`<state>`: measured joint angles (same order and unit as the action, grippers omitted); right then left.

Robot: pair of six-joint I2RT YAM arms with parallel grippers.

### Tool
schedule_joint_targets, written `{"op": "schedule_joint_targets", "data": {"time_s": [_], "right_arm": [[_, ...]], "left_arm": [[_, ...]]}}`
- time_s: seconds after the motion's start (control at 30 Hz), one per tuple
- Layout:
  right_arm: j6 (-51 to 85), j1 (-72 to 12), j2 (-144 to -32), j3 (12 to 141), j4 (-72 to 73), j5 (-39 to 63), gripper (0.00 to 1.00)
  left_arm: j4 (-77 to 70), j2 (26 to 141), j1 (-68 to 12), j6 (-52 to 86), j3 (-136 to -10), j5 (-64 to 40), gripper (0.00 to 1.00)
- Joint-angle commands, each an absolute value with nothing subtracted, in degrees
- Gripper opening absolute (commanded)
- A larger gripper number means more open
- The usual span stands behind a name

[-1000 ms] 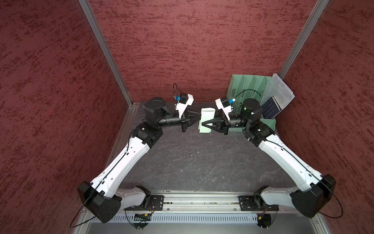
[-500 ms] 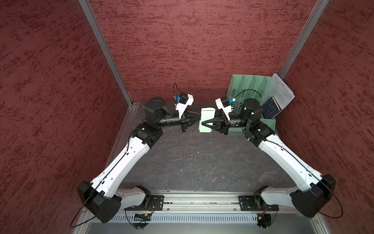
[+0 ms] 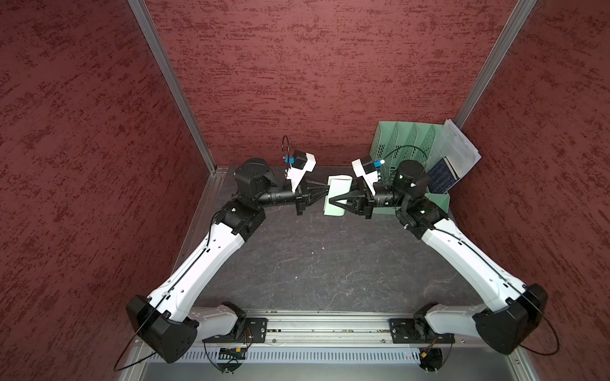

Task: Fold the square paper along the opposite sides
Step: Fold the paper.

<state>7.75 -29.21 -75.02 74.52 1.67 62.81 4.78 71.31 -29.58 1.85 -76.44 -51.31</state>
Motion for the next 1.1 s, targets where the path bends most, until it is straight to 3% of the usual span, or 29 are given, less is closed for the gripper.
{"op": "schedule_joint_targets", "data": {"time_s": [0.0,0.53,1.07], "right_arm": [[8.2,-30.1,-75.3,76.0,3.5,63.6,0.24],[7.8,-30.6,-75.6,76.1,3.1,63.6,0.2],[6.2,-30.6,-73.9,75.9,2.0,62.8,0.24]], "left_arm": [[3.5,71.8,-29.7,1.7,-76.4,-51.7,0.0],[3.8,71.5,-29.7,1.5,-76.6,-51.3,0.0],[4.6,71.0,-29.5,0.9,-76.2,-50.7,0.0]]}}
